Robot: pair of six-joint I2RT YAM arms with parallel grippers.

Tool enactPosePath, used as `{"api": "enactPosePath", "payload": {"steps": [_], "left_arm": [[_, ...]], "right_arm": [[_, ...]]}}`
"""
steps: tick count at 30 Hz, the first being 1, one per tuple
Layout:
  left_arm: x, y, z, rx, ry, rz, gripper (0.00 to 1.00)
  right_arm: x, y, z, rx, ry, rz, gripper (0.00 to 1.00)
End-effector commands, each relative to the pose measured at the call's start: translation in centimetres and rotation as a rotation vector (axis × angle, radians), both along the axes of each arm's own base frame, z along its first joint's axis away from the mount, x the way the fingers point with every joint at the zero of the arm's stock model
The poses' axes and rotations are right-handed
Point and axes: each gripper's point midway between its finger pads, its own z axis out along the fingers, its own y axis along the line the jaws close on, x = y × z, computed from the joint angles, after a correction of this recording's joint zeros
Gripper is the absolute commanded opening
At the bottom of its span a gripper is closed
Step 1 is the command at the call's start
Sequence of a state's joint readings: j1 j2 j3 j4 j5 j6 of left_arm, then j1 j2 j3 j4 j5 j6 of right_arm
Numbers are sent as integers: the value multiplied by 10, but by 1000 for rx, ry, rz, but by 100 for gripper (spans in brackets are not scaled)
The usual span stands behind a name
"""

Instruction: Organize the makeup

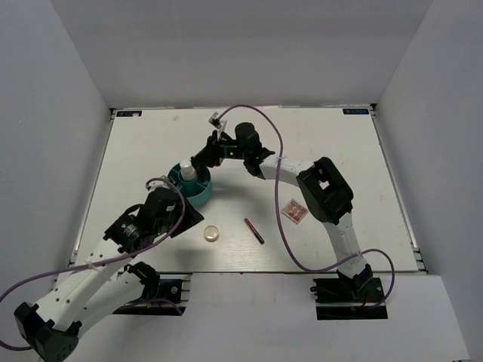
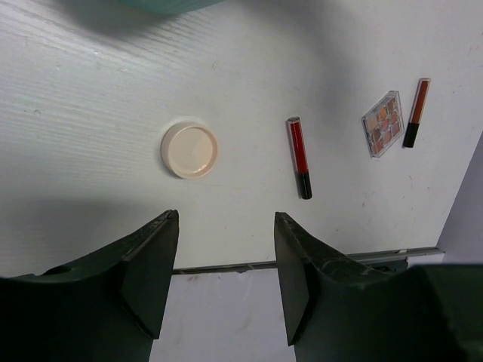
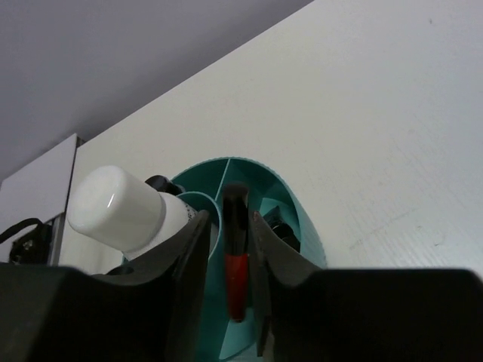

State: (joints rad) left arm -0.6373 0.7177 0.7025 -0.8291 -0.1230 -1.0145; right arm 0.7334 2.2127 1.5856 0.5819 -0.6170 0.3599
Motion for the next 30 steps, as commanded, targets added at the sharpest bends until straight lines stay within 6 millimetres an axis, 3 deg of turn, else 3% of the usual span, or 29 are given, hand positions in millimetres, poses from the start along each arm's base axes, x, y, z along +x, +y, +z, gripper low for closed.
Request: {"api": "enactPosePath", "payload": {"steps": [1, 7, 10, 13, 19, 20, 22, 23, 24, 25, 27, 30], "left_arm": [[8, -11, 18, -52, -40, -19, 63], [18, -24, 30, -71, -81, -62, 63], [30, -40, 43, -86, -120, -122, 63], [41, -63, 44, -95, -101, -205, 63], [55, -109, 22, -80, 26, -313, 62], [53, -109, 13, -61, 80, -311, 62], [53, -124, -6, -13, 178, -329, 62], [47, -123, -16, 23, 240, -330, 62], [45, -130, -21, 41, 269, -329, 62], [46, -135, -33, 78, 326, -326, 62], [44, -143, -41, 100, 380, -317, 63], [42, -158, -54, 129, 461, -305, 64]], "right_arm": [[-4, -5, 16, 48, -60, 21, 36], [-12, -12, 26, 65, -74, 38, 45], [-10, -21, 44, 83, -98, 33, 45], [1, -42, 75, 107, -142, -8, 45], [37, -108, 93, -4, -270, -163, 46], [43, -120, 74, -96, -220, -212, 47], [61, -146, 73, -197, -223, -304, 57], [67, -167, 45, -343, -166, -368, 60], [81, -185, 51, -394, -154, -426, 52], [87, -196, 37, -463, -119, -448, 44], [81, -223, 17, -572, 2, -434, 24], [76, -256, 6, -579, 91, -461, 16]]}}
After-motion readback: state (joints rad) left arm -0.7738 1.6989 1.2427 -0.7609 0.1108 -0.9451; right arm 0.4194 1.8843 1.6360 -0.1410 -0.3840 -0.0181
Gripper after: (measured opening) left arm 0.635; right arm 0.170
